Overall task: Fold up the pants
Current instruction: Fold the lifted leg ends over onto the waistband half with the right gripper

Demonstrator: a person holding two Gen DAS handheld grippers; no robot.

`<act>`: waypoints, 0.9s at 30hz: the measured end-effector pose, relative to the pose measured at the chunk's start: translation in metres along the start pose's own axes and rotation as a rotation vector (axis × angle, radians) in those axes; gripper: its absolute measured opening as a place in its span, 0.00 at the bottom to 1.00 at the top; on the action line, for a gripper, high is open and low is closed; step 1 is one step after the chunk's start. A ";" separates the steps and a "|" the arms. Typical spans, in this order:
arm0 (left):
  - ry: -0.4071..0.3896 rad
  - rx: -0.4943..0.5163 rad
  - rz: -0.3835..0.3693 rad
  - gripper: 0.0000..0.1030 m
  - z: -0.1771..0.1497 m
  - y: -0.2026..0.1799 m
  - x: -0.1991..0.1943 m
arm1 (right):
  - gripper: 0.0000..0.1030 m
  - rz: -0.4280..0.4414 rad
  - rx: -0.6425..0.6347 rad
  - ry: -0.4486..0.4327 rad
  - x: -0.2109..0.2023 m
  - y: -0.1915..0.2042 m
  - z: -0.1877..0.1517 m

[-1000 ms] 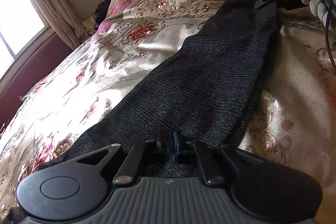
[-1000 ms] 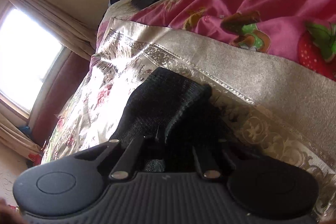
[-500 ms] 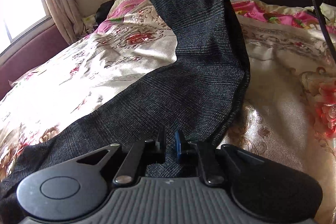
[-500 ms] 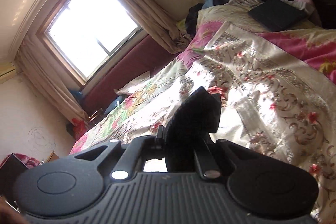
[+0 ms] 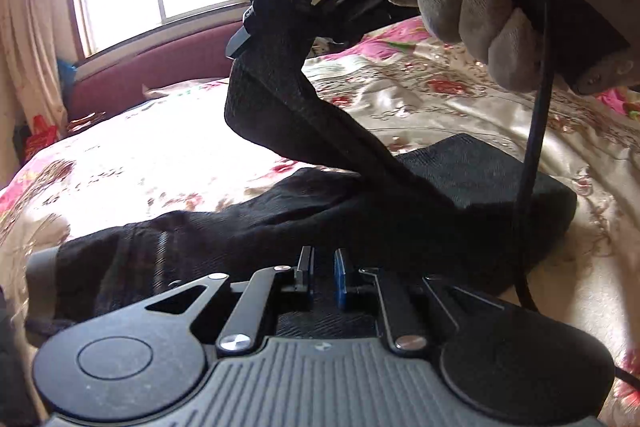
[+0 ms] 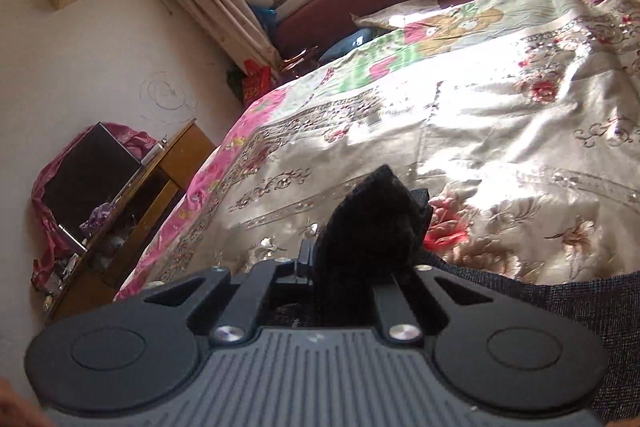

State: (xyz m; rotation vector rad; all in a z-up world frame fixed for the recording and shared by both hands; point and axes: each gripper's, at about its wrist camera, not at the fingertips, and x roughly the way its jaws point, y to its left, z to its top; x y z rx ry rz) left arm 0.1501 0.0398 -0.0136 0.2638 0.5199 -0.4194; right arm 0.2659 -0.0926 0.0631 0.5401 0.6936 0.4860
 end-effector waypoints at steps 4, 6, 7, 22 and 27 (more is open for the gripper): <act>0.003 -0.042 0.085 0.27 -0.019 0.033 -0.012 | 0.08 0.031 -0.037 0.060 0.047 0.042 -0.026; 0.001 -0.078 0.116 0.27 -0.030 0.046 -0.018 | 0.08 0.038 -0.059 0.085 0.066 0.060 -0.036; 0.002 -0.098 0.125 0.27 -0.034 0.051 -0.020 | 0.08 0.036 -0.073 0.097 0.073 0.066 -0.041; 0.041 -0.326 0.139 0.35 -0.079 0.087 -0.043 | 0.28 -0.079 -0.554 0.184 0.125 0.150 -0.109; 0.049 -0.326 0.148 0.35 -0.084 0.091 -0.050 | 0.41 0.003 -0.568 0.196 0.122 0.158 -0.115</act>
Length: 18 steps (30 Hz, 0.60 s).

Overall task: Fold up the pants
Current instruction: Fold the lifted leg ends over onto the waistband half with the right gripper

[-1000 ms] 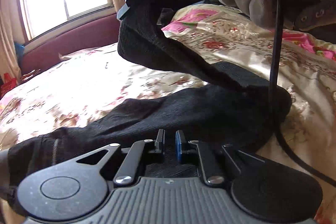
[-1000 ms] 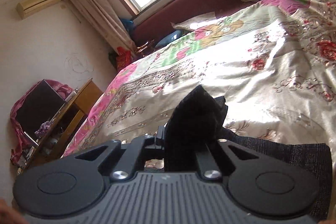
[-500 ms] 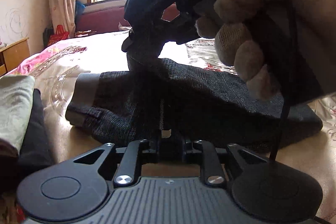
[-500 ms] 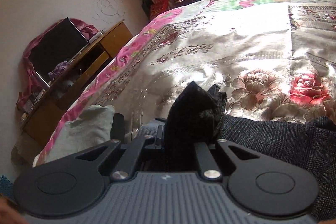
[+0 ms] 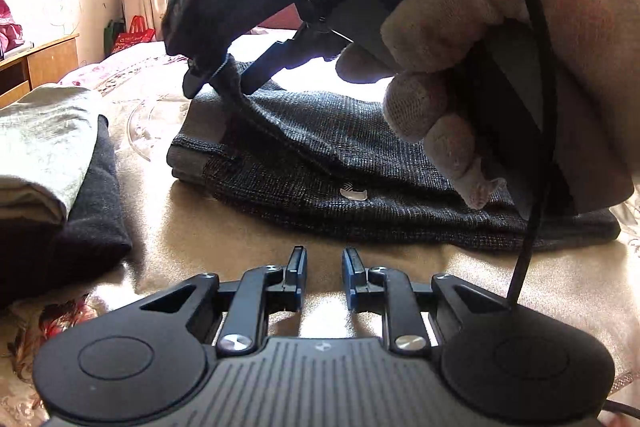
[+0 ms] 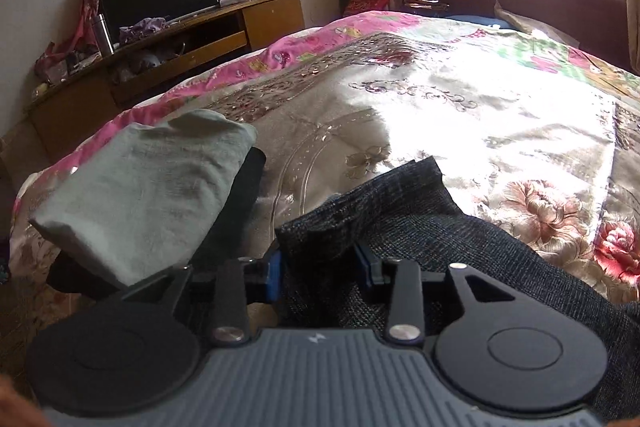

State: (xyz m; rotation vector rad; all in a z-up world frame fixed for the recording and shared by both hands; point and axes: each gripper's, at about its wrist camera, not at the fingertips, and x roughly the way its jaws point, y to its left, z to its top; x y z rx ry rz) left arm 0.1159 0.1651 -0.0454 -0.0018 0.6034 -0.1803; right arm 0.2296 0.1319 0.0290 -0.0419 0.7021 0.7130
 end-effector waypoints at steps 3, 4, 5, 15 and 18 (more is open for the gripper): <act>-0.002 0.012 0.022 0.35 0.000 0.000 -0.004 | 0.41 0.032 -0.002 -0.020 -0.003 0.003 0.003; -0.007 0.014 0.029 0.35 0.001 0.001 -0.007 | 0.41 0.043 0.000 -0.040 -0.008 0.002 0.004; -0.013 0.014 0.033 0.35 0.002 0.002 -0.010 | 0.42 0.042 0.003 -0.058 -0.011 0.000 0.006; -0.253 0.052 0.071 0.39 0.059 0.013 -0.020 | 0.46 -0.070 0.046 0.033 0.041 -0.058 0.041; -0.247 0.076 0.075 0.39 0.069 0.015 0.007 | 0.46 -0.021 0.067 0.088 0.062 -0.071 0.043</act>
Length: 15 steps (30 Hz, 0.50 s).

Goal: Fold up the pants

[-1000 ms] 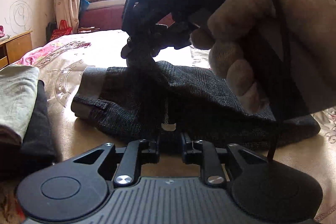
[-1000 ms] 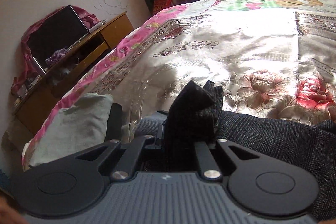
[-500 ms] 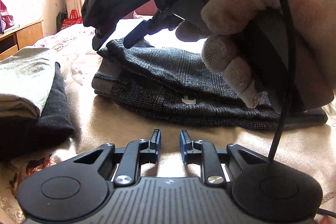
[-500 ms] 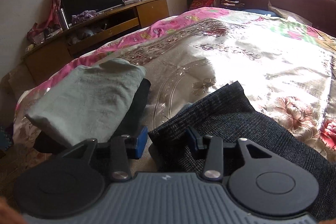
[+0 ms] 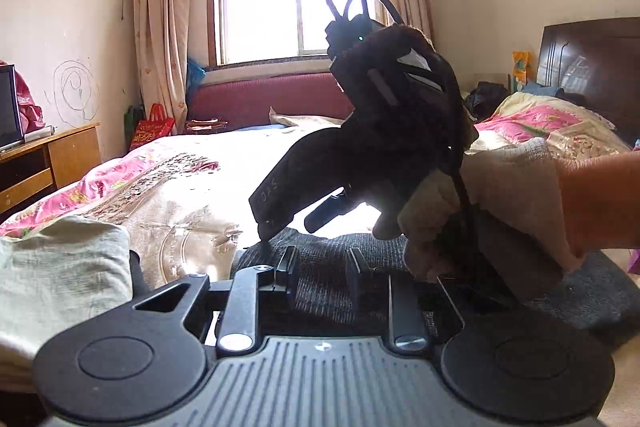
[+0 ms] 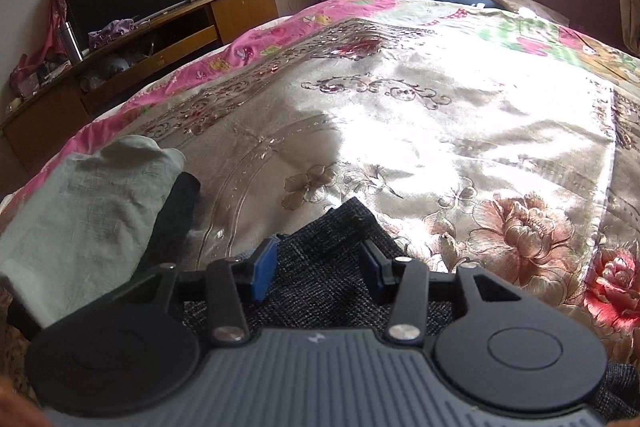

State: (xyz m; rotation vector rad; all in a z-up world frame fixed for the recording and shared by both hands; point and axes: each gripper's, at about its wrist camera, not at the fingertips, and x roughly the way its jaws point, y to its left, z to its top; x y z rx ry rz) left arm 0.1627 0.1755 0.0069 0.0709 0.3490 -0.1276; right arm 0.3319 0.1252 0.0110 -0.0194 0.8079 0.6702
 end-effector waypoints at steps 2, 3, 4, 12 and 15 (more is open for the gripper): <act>0.023 0.002 0.005 0.39 -0.004 0.002 0.015 | 0.46 0.034 -0.003 0.057 0.014 -0.005 0.003; 0.049 0.003 0.015 0.39 -0.008 0.003 0.023 | 0.46 0.040 0.010 0.076 0.021 -0.007 0.003; 0.083 -0.001 0.022 0.39 -0.012 0.005 0.030 | 0.47 0.038 0.013 0.088 0.027 -0.008 0.002; 0.202 -0.010 0.039 0.39 -0.024 0.002 0.033 | 0.55 -0.023 -0.004 0.051 0.029 -0.001 -0.016; 0.169 0.014 0.034 0.39 -0.016 -0.004 0.019 | 0.53 0.017 0.066 -0.048 -0.027 -0.016 -0.027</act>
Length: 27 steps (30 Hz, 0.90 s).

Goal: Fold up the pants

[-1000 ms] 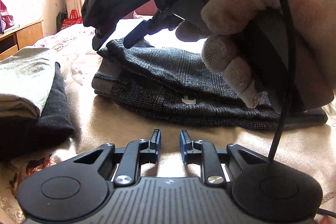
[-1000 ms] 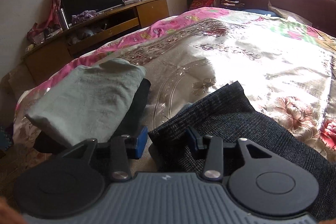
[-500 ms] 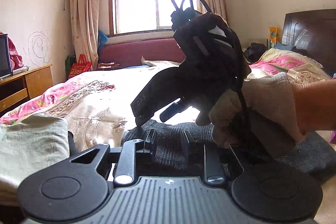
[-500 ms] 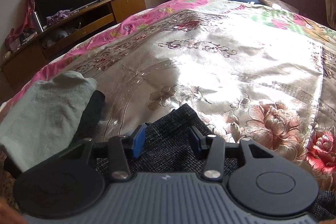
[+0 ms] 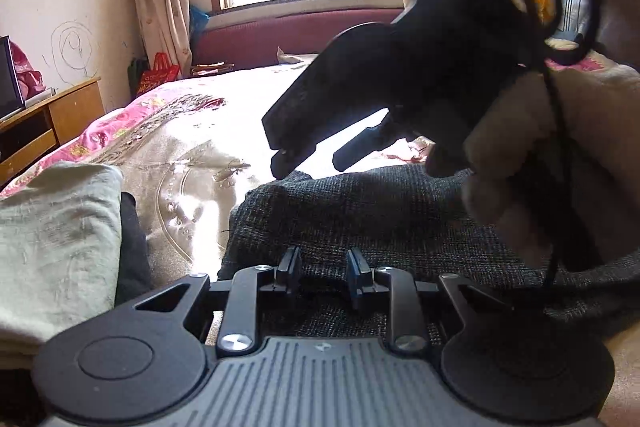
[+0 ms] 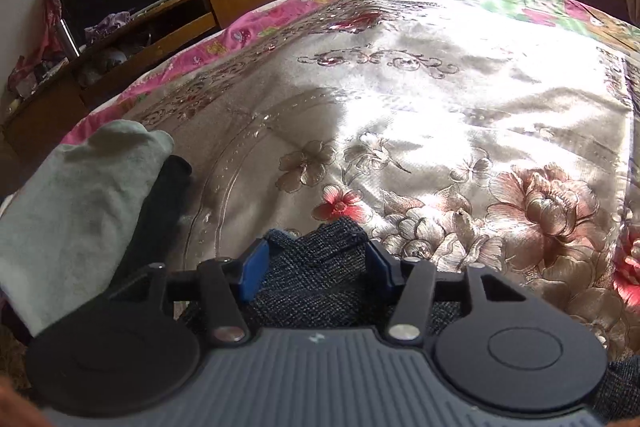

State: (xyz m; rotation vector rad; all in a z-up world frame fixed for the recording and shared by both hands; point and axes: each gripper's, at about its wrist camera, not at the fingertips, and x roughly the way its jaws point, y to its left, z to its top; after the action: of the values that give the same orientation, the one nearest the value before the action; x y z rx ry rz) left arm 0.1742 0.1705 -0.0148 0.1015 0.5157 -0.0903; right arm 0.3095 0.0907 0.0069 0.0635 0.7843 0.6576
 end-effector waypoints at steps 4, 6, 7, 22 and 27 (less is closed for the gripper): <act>-0.033 0.023 -0.050 0.41 0.007 -0.015 -0.009 | 0.53 -0.083 -0.041 -0.038 -0.072 -0.025 -0.035; -0.035 0.057 -0.056 0.42 0.010 -0.027 -0.003 | 0.54 -0.121 -0.004 -0.026 -0.098 -0.047 -0.054; -0.036 0.064 -0.068 0.42 0.012 -0.034 -0.001 | 0.55 -0.145 0.022 -0.006 -0.107 -0.060 -0.064; 0.135 0.250 -0.028 0.43 0.015 -0.083 0.033 | 0.53 -0.255 0.563 -0.138 -0.228 -0.193 -0.175; 0.140 0.291 -0.052 0.43 0.016 -0.101 0.030 | 0.53 -0.061 0.772 -0.157 -0.234 -0.227 -0.214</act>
State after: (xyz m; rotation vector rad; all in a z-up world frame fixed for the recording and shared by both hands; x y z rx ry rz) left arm 0.1965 0.0669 -0.0228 0.3806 0.6433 -0.2103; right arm 0.1630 -0.2632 -0.0635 0.7819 0.8460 0.2567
